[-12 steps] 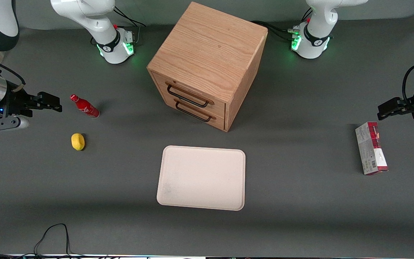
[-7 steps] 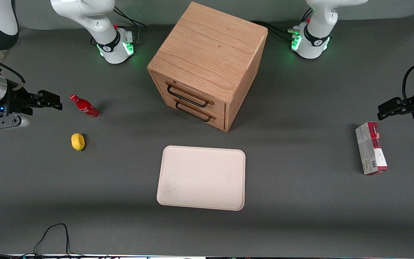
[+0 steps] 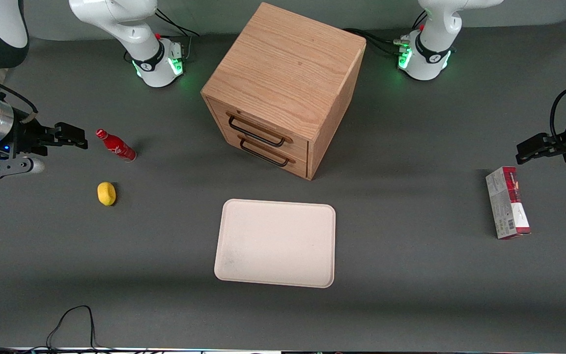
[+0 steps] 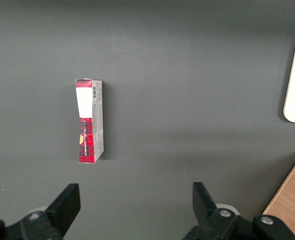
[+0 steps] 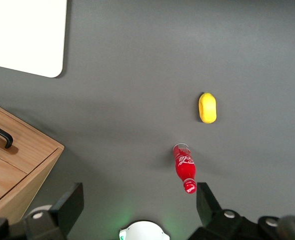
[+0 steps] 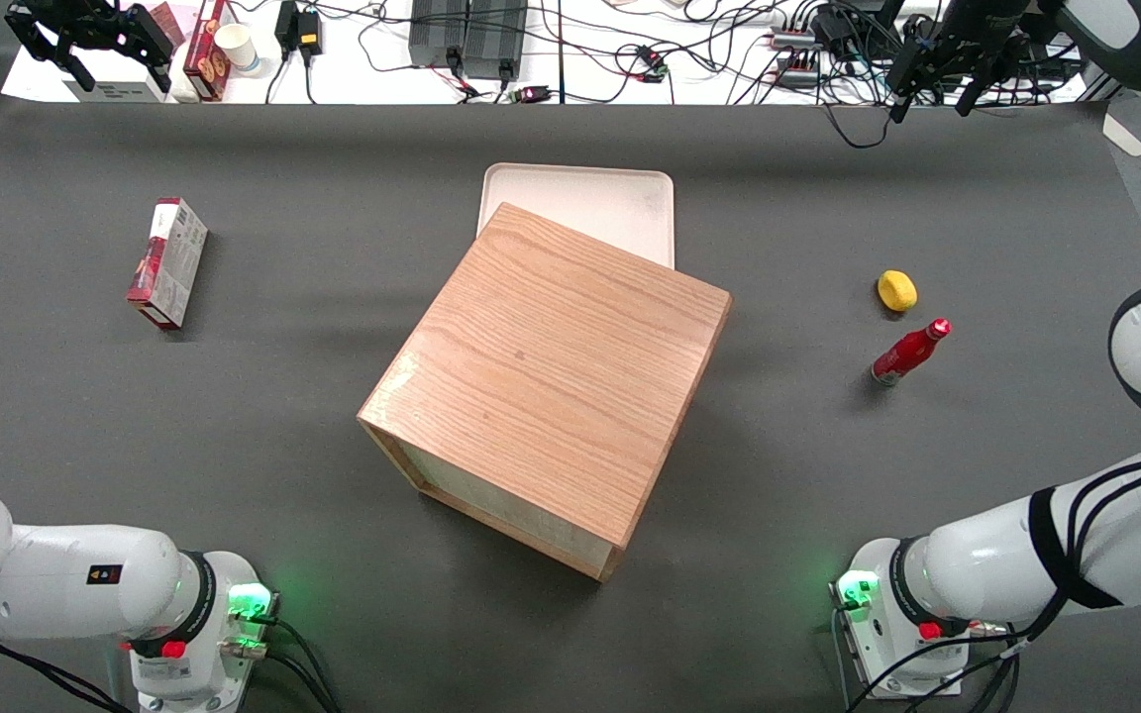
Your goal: Place coke bottle on tray
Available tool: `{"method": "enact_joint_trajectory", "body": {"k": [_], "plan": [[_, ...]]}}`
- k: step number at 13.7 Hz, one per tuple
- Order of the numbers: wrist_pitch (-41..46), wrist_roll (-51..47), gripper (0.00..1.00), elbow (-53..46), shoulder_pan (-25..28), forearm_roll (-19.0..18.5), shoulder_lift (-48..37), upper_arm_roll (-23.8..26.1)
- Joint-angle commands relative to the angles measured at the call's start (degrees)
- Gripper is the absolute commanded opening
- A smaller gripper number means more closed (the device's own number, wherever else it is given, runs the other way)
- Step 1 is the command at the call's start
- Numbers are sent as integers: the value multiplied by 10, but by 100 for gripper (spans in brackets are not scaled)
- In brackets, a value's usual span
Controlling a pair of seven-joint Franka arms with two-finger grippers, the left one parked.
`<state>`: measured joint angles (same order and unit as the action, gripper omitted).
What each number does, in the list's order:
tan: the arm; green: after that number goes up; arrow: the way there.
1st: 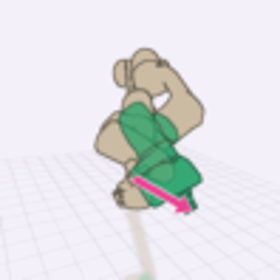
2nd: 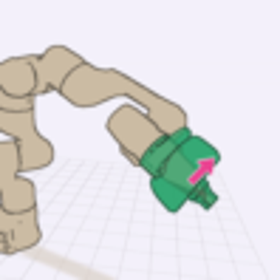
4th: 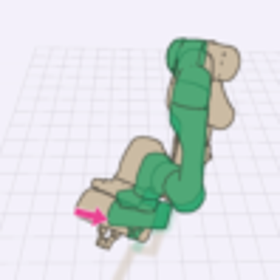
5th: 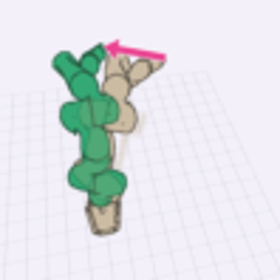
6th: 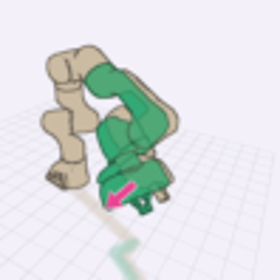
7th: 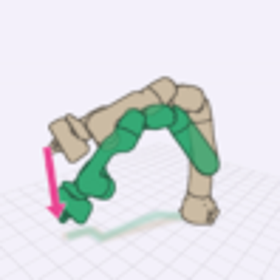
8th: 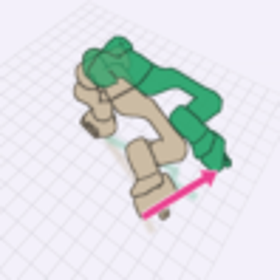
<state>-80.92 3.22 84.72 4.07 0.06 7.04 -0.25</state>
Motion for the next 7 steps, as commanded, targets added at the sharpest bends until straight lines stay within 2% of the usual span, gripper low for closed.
{"method": "enact_joint_trajectory", "body": {"k": [1, 4, 7], "plan": [[8, -26, 100, -4, 4, 0, 4, -1], [13, -34, 100, 23, 6, -2, -18, -1], [9, -27, 100, 126, 9, -1, -114, -3]]}}
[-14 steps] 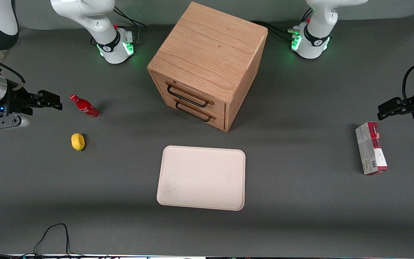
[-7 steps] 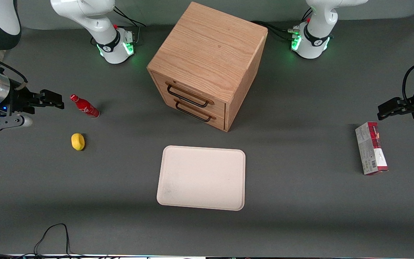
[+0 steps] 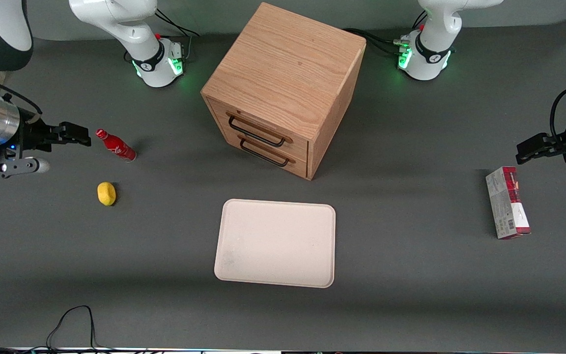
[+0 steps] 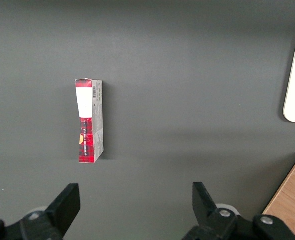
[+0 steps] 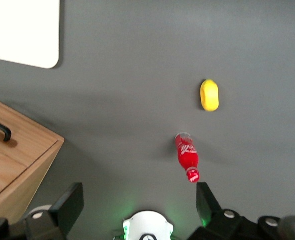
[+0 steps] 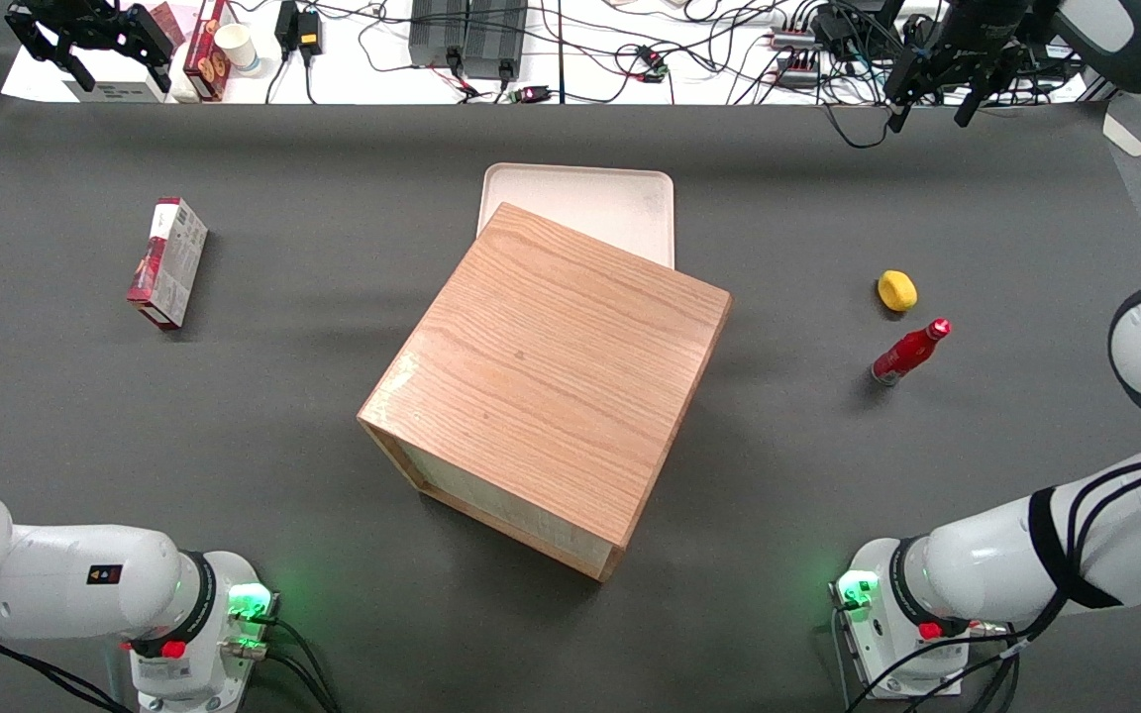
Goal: Place coke bottle on tray
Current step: 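Move the open right gripper over the bottle's cap end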
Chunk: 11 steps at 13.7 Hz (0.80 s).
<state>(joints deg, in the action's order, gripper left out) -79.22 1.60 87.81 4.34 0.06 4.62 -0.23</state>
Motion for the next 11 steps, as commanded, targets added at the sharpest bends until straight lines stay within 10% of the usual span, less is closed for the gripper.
{"method": "enact_joint_trajectory", "body": {"k": [1, 11], "plan": [[-19, -11, 100, 133, 7, -2, -121, -3], [-72, 11, 100, 295, 6, -16, -221, -63]]}}
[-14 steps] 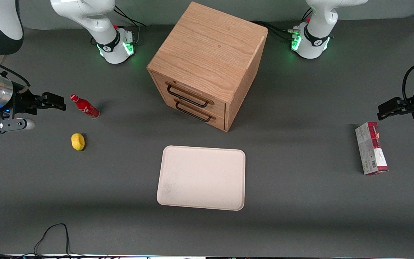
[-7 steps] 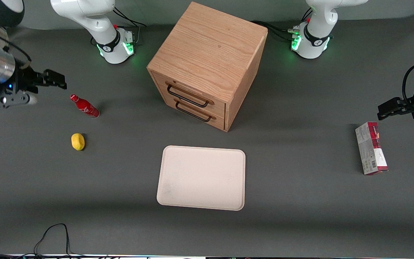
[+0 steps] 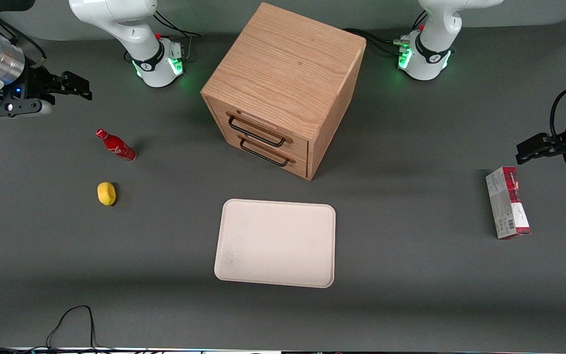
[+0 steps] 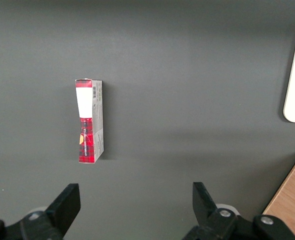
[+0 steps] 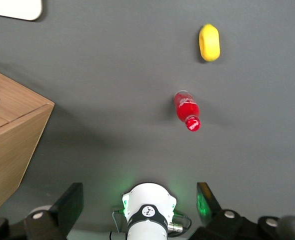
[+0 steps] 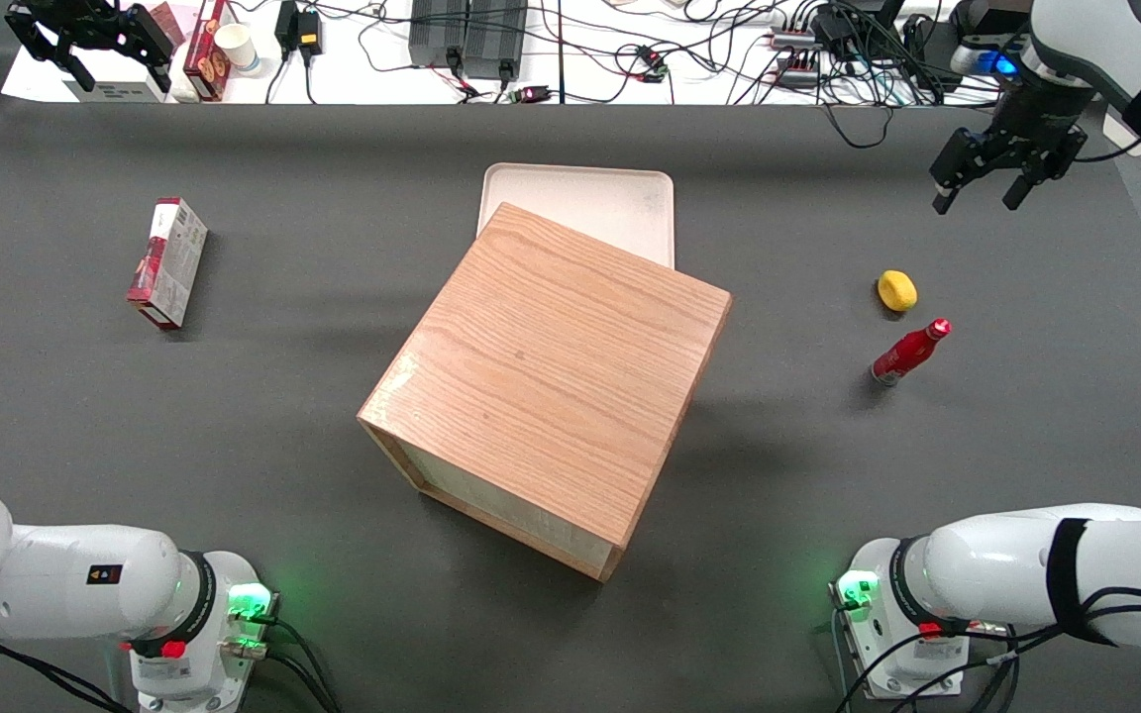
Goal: Place coke bottle on tray
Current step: 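Move the open right gripper over the bottle's cap end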
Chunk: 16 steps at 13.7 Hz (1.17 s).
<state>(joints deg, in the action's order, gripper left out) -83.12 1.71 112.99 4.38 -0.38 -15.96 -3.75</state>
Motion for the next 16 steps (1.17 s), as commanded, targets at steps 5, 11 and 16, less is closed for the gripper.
{"method": "enact_joint_trajectory", "body": {"k": [5, 11, 16], "plan": [[-227, 11, 100, 231, 5, -38, -57, -36], [-366, 64, 100, 344, 5, -80, -57, -93], [-410, 66, 100, 382, 5, -83, -58, -101]]}}
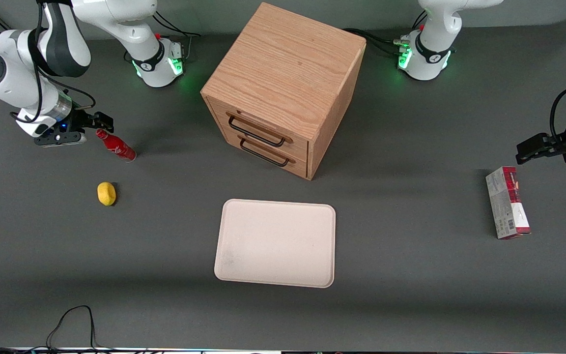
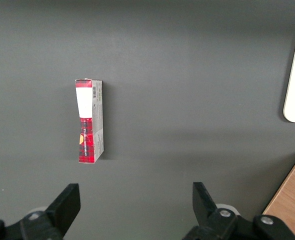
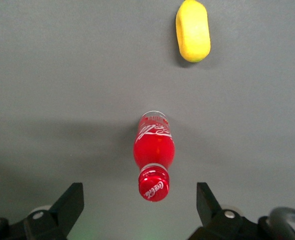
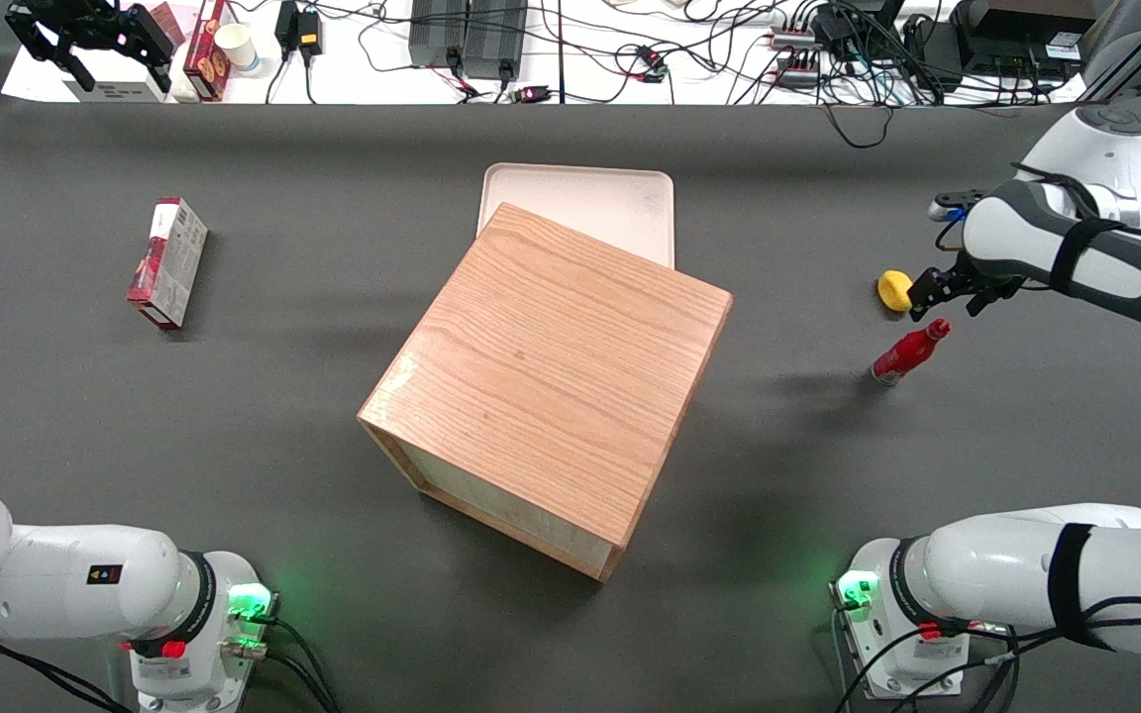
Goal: Place coke bottle on tray
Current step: 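Lower the right gripper and close it around the bottle neck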
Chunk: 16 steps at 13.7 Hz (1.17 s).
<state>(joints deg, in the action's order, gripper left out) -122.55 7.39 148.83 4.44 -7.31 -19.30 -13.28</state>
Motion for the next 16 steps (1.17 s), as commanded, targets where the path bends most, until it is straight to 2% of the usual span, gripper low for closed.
{"method": "enact_joint_trajectory", "body": {"k": [1, 4, 13, 14, 15, 16], "plan": [[-19, 10, 100, 27, 5, -15, -25, -6], [-37, 9, 100, 37, 5, -39, -20, -10], [-73, 10, 99, 53, 5, -49, -7, -18], [-73, 10, 86, 53, 5, -49, -7, -19], [-73, 10, 26, 53, 5, -53, -8, -19], [-73, 12, 0, 53, 5, -57, -9, -19]]}}
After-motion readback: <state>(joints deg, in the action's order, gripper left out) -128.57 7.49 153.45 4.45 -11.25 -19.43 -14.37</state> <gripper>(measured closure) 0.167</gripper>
